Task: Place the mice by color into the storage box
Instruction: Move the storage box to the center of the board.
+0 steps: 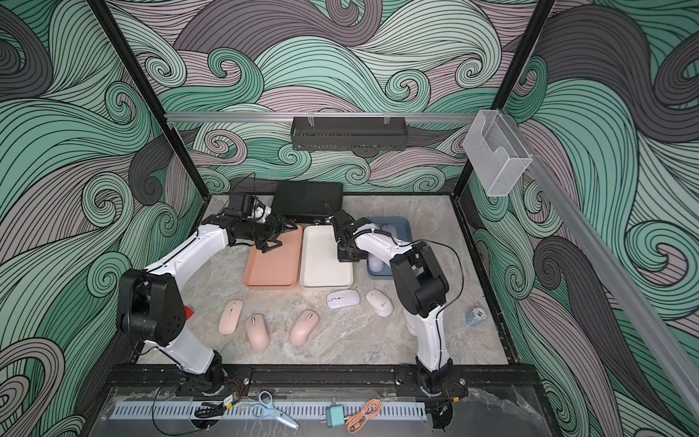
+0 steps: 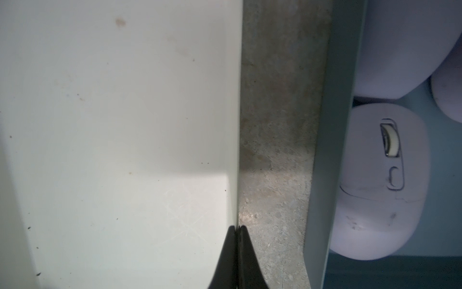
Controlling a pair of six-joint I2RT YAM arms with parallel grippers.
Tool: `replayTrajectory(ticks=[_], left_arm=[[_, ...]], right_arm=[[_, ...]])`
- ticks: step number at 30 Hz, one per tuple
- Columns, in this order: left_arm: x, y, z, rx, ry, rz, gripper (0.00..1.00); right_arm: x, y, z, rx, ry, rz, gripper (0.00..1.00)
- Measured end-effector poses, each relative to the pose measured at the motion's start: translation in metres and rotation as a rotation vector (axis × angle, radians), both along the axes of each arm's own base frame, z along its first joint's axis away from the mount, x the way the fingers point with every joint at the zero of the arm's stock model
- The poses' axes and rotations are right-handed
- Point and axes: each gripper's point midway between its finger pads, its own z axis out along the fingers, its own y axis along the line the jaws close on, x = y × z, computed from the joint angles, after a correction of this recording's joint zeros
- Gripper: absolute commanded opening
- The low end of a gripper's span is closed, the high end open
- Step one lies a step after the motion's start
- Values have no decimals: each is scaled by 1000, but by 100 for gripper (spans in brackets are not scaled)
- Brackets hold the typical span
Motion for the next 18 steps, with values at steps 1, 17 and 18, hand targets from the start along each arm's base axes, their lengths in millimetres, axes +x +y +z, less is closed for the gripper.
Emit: replayTrajectory(ticks=[1,17,18], left_arm=[[0,0,0,0,0,0,91],[0,0,0,0,0,0,91],[0,0,0,0,0,0,91]], right_arm=[[1,-2,0,-9,-4,-2,0],[11,-33,-1,-78,-20,-59,0],[11,-35,-2,-81,-19,-66,0]])
